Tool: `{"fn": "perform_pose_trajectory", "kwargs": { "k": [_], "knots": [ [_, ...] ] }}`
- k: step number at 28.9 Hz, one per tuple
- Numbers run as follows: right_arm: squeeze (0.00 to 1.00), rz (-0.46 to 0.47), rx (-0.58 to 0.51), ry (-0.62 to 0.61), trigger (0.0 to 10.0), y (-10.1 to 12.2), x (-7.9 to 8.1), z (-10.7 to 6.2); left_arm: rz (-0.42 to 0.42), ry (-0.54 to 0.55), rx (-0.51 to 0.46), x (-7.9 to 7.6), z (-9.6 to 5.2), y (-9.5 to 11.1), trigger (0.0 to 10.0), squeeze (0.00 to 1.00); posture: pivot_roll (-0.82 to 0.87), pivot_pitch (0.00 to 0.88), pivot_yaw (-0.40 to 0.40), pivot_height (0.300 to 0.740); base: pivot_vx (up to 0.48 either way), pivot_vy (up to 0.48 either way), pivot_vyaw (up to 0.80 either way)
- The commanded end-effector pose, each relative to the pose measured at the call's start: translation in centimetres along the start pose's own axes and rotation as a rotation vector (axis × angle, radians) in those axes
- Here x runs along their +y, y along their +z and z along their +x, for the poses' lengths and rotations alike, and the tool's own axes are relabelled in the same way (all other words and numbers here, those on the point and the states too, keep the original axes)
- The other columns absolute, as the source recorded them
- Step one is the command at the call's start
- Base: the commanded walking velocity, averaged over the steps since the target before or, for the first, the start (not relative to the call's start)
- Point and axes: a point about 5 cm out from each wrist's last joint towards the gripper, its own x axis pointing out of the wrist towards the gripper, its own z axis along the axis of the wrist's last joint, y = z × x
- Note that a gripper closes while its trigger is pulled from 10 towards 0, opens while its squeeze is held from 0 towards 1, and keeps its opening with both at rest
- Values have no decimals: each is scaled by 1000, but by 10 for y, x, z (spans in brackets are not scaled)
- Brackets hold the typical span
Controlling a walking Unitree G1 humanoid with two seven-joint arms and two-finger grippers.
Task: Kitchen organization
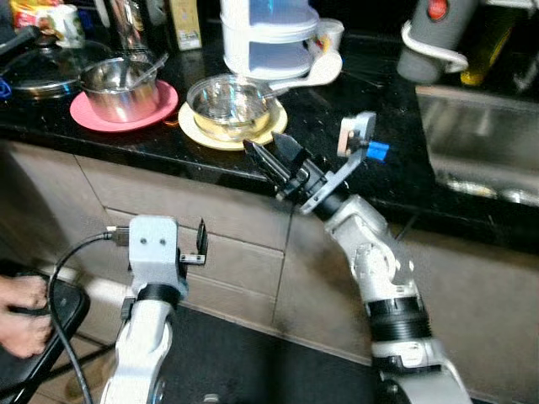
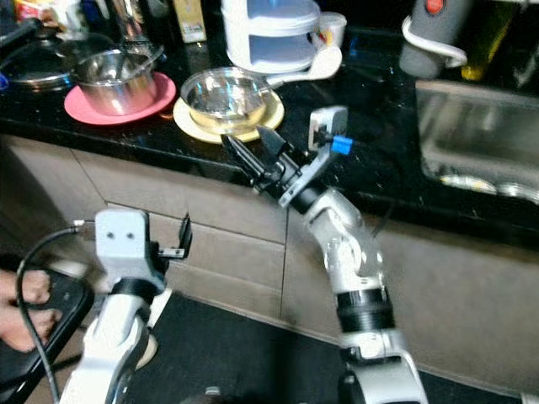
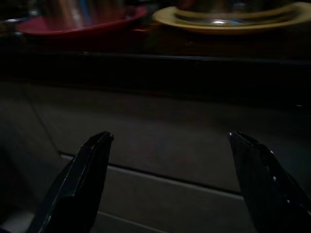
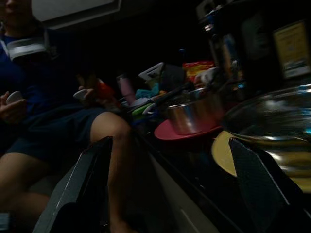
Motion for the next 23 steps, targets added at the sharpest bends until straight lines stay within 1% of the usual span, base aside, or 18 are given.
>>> {"fn": "perform_pose_trajectory", "kwargs": {
  "k": [1,9,12,14,16,17,18,20,21,22,23],
  "knots": [
    [0,-5,1,-1,10000,2,-1,0,5,4,1,0,-1,0,10000,0,74,48,-61,732,390,0,0],
    [0,-13,-7,7,10000,7,1,4,8,4,-4,0,1,1,10000,0,74,50,-62,732,388,0,0],
    [0,-25,-27,13,10000,15,3,10,8,5,-5,0,1,1,10000,0,74,50,-62,732,390,0,0],
    [0,-42,-50,15,10000,24,5,14,5,3,-8,0,2,1,10000,0,73,51,-63,732,347,0,0],
    [0,-62,-73,11,10000,34,6,18,5,3,-10,-1,2,2,10000,0,72,52,-63,732,0,0,0],
    [0,-62,-73,11,10000,34,6,18,5,3,-10,-1,2,2,10000,0,72,52,-63,732,0,0,0],
    [0,-75,-82,3,10000,39,6,20,6,3,-10,-2,3,2,10000,0,70,53,-63,732,0,0,0],
    [0,-75,-82,3,10000,39,6,20,6,3,-10,-2,3,2,10000,0,70,53,-63,732,0,0,0],
    [0,-133,-84,-53,10000,51,1,22,8,3,-9,-2,3,2,10000,0,65,54,-63,732,0,0,0],
    [0,-133,-84,-53,10000,51,1,22,8,3,-9,-2,3,2,10000,0,65,54,-63,732,0,0,0],
    [0,-173,-68,-150,10000,62,-7,24,10,-1,-10,-3,3,2,10000,0,62,55,-63,732,0,0,0]
  ]
}}
